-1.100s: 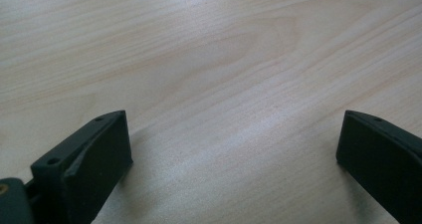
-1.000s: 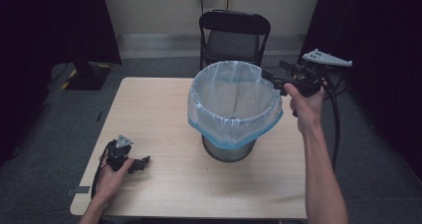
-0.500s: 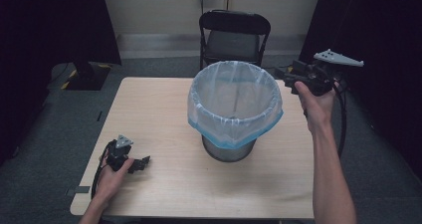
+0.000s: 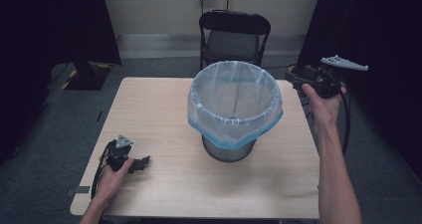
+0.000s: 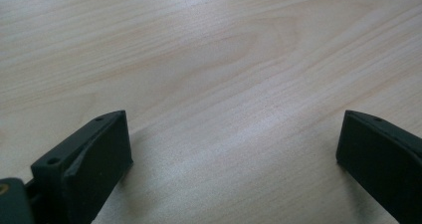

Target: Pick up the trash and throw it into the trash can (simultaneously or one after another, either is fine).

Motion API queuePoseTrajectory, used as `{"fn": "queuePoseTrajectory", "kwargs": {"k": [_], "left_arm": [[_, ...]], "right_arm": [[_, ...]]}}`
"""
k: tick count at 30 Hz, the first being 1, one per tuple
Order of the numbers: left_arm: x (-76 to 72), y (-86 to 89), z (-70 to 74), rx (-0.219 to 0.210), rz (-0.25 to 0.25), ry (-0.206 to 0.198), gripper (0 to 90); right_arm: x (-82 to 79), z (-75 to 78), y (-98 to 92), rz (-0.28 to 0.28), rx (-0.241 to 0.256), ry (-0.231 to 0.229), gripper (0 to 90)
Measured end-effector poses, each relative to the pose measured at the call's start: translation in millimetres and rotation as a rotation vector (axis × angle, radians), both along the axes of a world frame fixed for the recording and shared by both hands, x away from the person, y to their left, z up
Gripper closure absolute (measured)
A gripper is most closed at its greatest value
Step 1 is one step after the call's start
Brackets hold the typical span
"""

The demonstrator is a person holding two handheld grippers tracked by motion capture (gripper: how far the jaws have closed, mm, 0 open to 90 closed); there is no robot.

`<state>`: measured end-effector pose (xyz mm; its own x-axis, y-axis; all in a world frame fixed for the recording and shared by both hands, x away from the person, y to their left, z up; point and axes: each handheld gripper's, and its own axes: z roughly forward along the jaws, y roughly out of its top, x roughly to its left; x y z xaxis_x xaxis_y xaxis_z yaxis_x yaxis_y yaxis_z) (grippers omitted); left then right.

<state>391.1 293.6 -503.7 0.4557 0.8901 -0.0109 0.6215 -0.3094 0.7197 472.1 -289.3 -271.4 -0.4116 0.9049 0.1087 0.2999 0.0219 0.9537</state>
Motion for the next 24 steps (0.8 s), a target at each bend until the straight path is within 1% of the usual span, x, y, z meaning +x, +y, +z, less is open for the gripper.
{"fn": "queuePoseTrajectory", "kwargs": {"k": [2,3,4,5,6,7,8,10,13,14,15,16,18,19,21,23,24], "left_arm": [[0.0,0.0,0.0,-0.001,0.000,0.000,0.3],[0.0,0.0,0.0,0.000,-0.001,0.000,0.3],[0.0,0.0,0.0,0.000,-0.001,0.000,0.3],[0.0,0.0,0.0,-0.001,0.000,0.000,0.3],[0.0,0.0,0.0,-0.001,0.000,0.000,0.3],[-0.2,0.2,0.2,0.005,0.001,-0.001,0.3],[-0.2,0.2,0.2,0.005,0.001,-0.001,0.3],[-0.5,0.1,0.3,0.006,0.004,-0.002,0.3],[-0.5,0.0,0.2,0.005,0.005,-0.001,0.3],[-0.5,0.1,0.3,0.006,0.004,-0.002,0.3],[-0.5,0.0,0.3,0.005,0.005,-0.001,0.3],[-0.6,0.0,0.3,0.007,0.006,-0.002,0.3],[-0.7,0.0,0.4,0.008,0.008,-0.003,0.3],[-0.7,-0.1,0.3,0.006,0.008,-0.002,0.3],[-0.7,-0.1,0.3,0.007,0.008,-0.001,0.3],[-0.9,-0.5,0.1,0.001,0.012,-0.001,0.3],[-0.9,-0.5,0.1,0.001,0.012,-0.001,0.3]], "right_arm": [[0.2,-5.1,-5.1,-0.016,0.001,0.009,21.0],[-0.1,-10.3,-9.1,-0.028,0.000,0.019,21.3],[-0.1,-10.3,-9.1,-0.028,0.000,0.019,21.3],[-0.9,-14.9,-12.2,-0.035,-0.001,0.028,22.3],[-0.9,-14.9,-12.2,-0.035,-0.001,0.028,22.3],[-2.1,-22.4,-14.0,-0.046,-0.012,0.042,22.3],[-2.1,-22.4,-14.0,-0.046,-0.012,0.042,22.3],[-3.1,-30.1,-14.6,-0.053,-0.033,0.057,22.3],[-6.5,-50.8,-18.2,-0.064,-0.041,0.094,22.2],[-6.5,-50.8,-18.2,-0.064,-0.041,0.094,22.2],[-7.2,-54.1,-18.9,-0.067,-0.044,0.101,22.1],[-9.4,-63.0,-20.0,-0.069,-0.052,0.119,22.3],[-10.2,-65.8,-20.1,-0.070,-0.059,0.122,23.1],[-13.5,-75.2,-19.7,-0.069,-0.079,0.141,23.6],[-14.1,-77.0,-19.7,-0.072,-0.085,0.144,23.6],[-17.9,-87.1,-19.4,-0.081,-0.104,0.168,23.4],[-17.9,-87.1,-19.4,-0.081,-0.104,0.168,23.4]]}}
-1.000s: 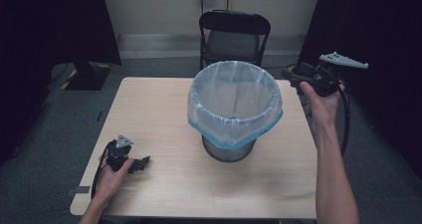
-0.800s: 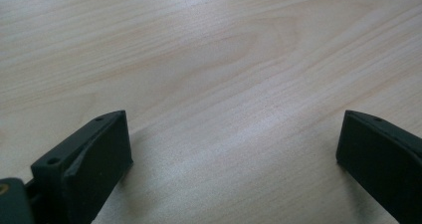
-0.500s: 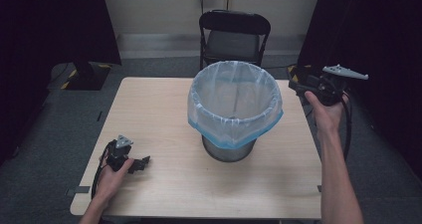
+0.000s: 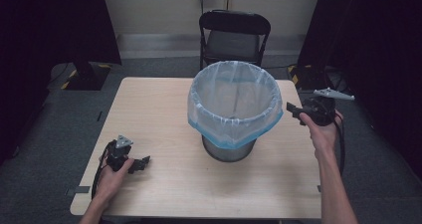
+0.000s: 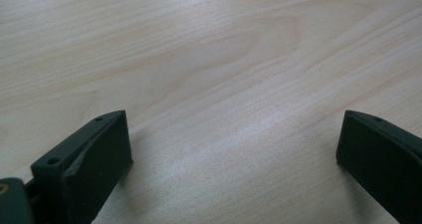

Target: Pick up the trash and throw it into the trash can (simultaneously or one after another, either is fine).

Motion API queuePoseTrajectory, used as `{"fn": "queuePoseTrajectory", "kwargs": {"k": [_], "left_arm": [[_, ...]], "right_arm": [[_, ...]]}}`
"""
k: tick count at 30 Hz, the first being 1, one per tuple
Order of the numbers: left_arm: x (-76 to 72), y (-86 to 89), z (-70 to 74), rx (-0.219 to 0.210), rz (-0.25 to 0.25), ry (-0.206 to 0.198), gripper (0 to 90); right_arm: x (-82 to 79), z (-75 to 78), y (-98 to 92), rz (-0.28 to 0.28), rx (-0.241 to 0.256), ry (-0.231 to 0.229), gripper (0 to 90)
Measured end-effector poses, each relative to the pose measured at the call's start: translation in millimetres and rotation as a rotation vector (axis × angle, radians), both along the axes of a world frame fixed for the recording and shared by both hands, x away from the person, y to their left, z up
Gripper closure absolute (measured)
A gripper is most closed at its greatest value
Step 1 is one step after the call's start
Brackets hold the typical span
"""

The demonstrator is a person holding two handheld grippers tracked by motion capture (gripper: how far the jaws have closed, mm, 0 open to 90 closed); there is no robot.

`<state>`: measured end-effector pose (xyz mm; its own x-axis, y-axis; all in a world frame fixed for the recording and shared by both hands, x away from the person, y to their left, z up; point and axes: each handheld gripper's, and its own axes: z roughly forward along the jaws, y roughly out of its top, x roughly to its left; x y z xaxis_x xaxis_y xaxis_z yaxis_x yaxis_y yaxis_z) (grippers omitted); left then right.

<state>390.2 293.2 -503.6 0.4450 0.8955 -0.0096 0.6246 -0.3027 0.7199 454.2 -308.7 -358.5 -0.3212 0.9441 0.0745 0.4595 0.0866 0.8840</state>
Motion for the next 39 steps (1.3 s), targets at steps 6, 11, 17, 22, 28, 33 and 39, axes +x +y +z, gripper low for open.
{"fn": "queuePoseTrajectory", "kwargs": {"k": [6,11,17,22,28,33,39], "left_arm": [[0.0,0.1,0.1,0.001,0.000,0.000,0.3],[0.0,0.1,0.1,0.001,-0.001,0.000,0.3],[0.0,0.1,0.0,0.001,-0.001,0.000,0.3],[0.0,0.1,0.1,0.002,0.000,-0.001,0.3],[-1.0,0.0,0.1,0.001,-0.001,0.002,0.3],[-2.5,0.1,0.3,0.006,-0.001,0.000,0.3],[-2.9,0.2,0.3,0.004,-0.002,0.002,0.3]], "right_arm": [[-8.2,-18.7,-1.2,0.010,0.008,0.043,21.7],[-16.4,-32.4,-3.3,0.025,0.028,0.078,19.7],[-28.2,-43.9,-5.7,0.021,0.025,0.095,19.3],[-35.7,-55.7,-4.9,0.021,-0.002,0.129,19.6],[-45.6,-77.3,0.5,0.026,-0.016,0.176,19.8],[-52.2,-94.1,-0.2,0.029,-0.022,0.221,19.8],[-61.2,-108.8,2.4,0.040,-0.058,0.264,19.1]]}}
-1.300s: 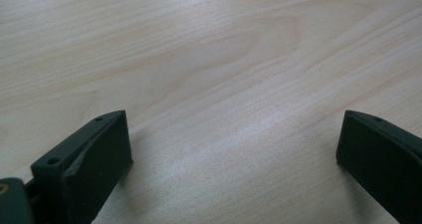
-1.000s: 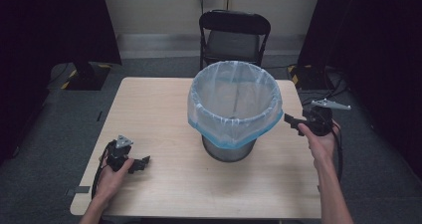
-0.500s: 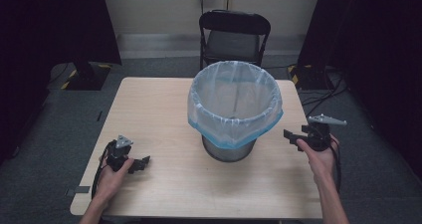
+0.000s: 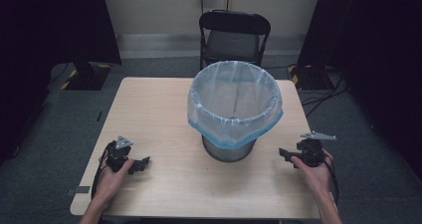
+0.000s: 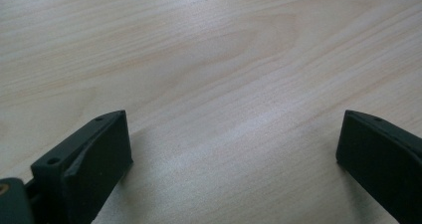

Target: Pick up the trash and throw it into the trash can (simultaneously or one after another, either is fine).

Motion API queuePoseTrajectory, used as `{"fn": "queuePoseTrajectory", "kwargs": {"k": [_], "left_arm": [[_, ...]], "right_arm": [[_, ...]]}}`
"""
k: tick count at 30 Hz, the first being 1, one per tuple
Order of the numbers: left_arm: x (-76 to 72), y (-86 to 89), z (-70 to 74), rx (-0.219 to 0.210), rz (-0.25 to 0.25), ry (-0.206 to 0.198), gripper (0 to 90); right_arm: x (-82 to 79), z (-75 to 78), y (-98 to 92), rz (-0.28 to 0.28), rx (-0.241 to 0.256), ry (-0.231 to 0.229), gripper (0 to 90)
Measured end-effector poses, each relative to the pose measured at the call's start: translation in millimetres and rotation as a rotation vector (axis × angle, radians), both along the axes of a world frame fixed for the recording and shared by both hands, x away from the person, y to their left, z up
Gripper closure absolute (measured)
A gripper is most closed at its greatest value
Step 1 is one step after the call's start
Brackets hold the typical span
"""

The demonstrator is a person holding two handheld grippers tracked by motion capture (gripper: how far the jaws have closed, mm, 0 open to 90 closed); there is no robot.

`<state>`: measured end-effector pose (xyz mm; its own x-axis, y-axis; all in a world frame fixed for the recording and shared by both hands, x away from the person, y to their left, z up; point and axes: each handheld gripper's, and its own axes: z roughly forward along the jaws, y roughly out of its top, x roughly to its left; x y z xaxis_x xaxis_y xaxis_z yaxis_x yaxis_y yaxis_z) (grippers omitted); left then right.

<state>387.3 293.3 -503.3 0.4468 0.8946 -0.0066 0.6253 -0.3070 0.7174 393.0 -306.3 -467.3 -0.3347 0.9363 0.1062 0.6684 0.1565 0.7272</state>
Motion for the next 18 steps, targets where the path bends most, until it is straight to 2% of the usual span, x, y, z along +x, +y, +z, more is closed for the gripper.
{"fn": "queuePoseTrajectory", "kwargs": {"k": [6,9,11,15,18], "left_arm": [[-0.9,0.3,0.0,0.000,-0.006,0.002,0.3],[-0.5,0.2,-0.1,-0.004,-0.005,0.002,0.1],[-0.4,0.3,-0.1,-0.005,-0.006,0.002,0.0],[-0.1,0.5,-0.1,-0.004,-0.008,0.002,0.0],[-0.1,0.5,-0.2,-0.005,-0.008,0.002,0.0]], "right_arm": [[-2.6,-11.9,6.3,0.007,-0.024,0.032,17.3],[-2.6,-16.9,8.4,0.015,-0.008,0.050,16.8],[-2.7,-20.8,12.8,0.010,-0.036,0.066,16.3],[-2.8,-23.2,15.3,-0.012,-0.058,0.040,16.2],[-6.5,-27.7,21.4,-0.036,-0.108,-0.003,16.0]]}}
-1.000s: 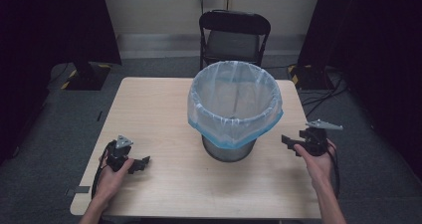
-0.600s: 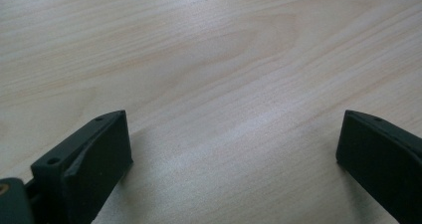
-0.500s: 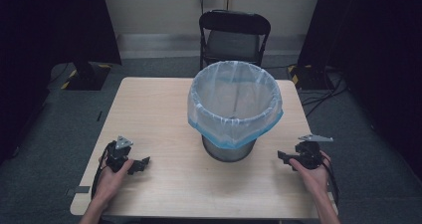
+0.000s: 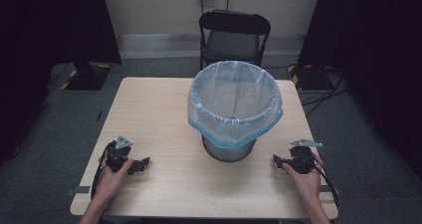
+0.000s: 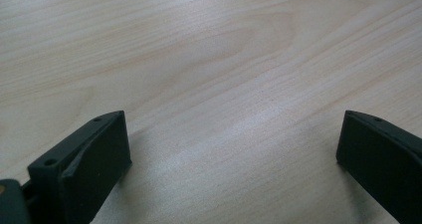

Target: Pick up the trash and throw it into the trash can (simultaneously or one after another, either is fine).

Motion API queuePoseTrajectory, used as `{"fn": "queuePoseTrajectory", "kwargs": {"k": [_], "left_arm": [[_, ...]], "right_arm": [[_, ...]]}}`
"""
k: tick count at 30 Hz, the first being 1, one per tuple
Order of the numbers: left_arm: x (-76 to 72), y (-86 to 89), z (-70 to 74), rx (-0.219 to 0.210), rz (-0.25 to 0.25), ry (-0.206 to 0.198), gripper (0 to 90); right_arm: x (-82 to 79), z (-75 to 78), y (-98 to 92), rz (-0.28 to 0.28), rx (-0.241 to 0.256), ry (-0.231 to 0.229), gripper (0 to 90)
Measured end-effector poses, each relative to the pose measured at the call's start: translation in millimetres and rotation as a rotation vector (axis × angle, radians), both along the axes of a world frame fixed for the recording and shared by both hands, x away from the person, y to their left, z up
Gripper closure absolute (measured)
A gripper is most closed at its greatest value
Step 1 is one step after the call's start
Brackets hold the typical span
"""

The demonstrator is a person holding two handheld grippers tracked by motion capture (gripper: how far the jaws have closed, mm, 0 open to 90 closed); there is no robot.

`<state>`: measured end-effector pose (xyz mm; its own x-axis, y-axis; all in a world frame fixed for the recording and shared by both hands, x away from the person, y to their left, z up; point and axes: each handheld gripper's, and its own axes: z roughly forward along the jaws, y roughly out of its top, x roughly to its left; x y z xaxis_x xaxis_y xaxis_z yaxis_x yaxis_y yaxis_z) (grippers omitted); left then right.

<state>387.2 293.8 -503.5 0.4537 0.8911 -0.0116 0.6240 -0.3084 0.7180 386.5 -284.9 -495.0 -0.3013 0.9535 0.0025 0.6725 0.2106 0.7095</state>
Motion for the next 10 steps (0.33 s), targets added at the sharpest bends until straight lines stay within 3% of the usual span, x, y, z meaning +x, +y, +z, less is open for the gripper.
{"fn": "queuePoseTrajectory", "kwargs": {"k": [5,10], "left_arm": [[0.0,0.0,0.0,0.001,-0.001,0.000,0.0],[0.2,0.3,0.1,0.003,-0.003,0.001,0.0]], "right_arm": [[-2.1,-3.0,4.2,-0.031,-0.006,-0.025,14.7],[-2.3,-4.9,2.3,-0.014,0.000,-0.043,13.7]]}}
